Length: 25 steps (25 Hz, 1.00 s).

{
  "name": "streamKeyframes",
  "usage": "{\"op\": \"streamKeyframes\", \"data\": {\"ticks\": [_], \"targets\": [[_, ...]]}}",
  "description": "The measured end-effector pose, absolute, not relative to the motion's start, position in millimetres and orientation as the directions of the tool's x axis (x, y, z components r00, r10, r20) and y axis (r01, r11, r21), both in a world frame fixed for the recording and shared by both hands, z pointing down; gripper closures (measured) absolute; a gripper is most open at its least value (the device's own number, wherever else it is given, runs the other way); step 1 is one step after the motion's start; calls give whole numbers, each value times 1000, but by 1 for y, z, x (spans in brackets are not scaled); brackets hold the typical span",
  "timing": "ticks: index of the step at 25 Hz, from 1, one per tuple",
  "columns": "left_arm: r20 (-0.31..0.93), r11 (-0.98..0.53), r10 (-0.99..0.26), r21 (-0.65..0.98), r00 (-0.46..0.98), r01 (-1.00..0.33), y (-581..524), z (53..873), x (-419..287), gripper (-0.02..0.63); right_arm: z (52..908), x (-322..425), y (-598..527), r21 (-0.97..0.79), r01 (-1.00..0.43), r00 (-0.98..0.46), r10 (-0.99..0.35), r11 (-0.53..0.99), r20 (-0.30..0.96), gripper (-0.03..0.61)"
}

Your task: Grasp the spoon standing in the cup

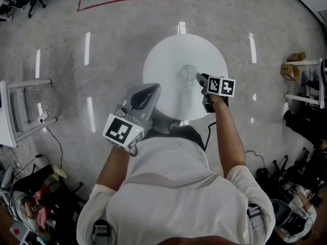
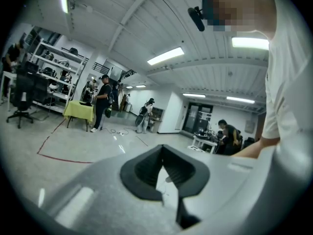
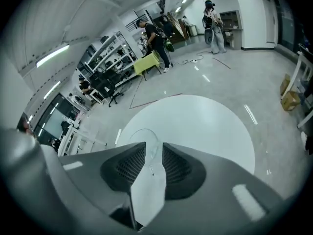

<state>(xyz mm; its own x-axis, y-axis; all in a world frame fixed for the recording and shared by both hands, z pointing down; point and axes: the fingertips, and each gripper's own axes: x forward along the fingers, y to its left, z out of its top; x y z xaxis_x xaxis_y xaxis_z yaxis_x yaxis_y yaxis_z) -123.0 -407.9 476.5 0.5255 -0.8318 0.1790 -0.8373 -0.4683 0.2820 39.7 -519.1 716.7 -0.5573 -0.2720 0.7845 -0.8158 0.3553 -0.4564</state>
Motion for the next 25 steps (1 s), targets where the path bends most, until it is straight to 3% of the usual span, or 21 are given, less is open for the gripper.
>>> {"op": "streamKeyframes", "data": {"ticks": [7, 11, 18, 25], "targets": [[198, -418, -855, 282, 479, -863, -402, 481, -144, 612, 744, 20, -523, -504, -796, -581, -185, 336, 793, 467], [198, -406, -863, 276, 465, -871, -398, 482, -154, 612, 746, 12, -519, -487, -802, -566, -180, 346, 804, 552], [183, -422, -858, 280, 479, -863, -400, 477, -141, 612, 718, 27, -520, -475, -800, -574, -232, 367, 786, 566], [143, -496, -830, 253, 539, -831, -392, 456, -128, 612, 639, 32, -497, -450, -785, -608, -388, 426, 693, 566]]}}
